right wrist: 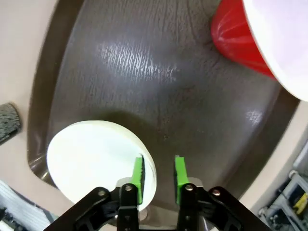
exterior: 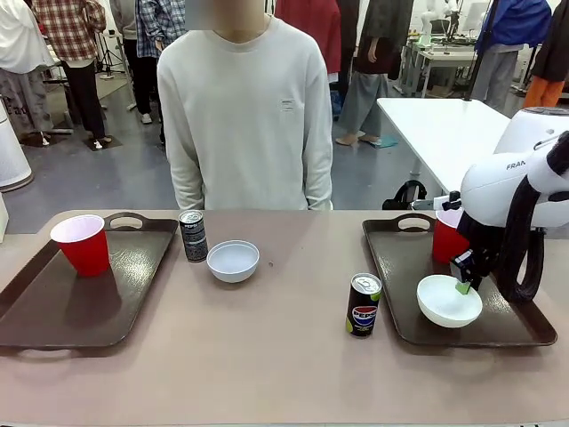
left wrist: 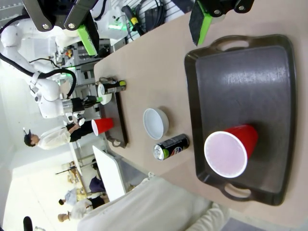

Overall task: Prepare tableware on both trays.
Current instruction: Pick up a Picnic Bowl from the table and place it on a Handle tray.

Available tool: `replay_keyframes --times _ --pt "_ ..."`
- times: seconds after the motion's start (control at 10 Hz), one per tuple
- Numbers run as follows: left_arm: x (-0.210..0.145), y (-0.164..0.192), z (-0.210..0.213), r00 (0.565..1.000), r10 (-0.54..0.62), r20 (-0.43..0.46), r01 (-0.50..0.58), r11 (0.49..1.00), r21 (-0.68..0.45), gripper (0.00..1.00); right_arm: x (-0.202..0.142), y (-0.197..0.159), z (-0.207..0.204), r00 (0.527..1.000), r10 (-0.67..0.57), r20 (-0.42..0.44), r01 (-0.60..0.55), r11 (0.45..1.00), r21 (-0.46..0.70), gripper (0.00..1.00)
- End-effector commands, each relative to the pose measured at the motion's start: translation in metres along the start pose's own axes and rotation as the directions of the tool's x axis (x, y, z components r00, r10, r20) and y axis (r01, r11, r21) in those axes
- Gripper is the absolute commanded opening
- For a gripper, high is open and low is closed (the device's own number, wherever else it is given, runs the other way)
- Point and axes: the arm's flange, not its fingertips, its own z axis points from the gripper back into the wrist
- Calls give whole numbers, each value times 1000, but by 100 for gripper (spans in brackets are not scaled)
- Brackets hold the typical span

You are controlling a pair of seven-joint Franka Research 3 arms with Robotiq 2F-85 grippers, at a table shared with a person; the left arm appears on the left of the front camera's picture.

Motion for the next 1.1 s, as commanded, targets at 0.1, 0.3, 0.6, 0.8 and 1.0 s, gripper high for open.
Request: replay_keyframes --times 0.1,0.3,0.6,0.8,1.0 --pt "0 0 0 1000 -9 5 9 1000 -15 100 -17 -7 34 998 23 62 -27 998 57 100" --pt "0 0 0 1000 -9 5 9 1000 -15 100 -48 -17 70 993 42 108 -60 982 178 66" --pt "0 0 0 1000 -9 5 9 1000 -15 100 -118 -46 135 951 -74 299 -112 820 561 94" --pt "0 0 0 1000 -9 5 9 1000 -15 100 -164 -86 156 888 -334 317 -1 687 727 94" --pt "0 0 0 1000 -9 5 9 1000 -15 100 -216 -120 166 805 -530 265 83 544 835 94"
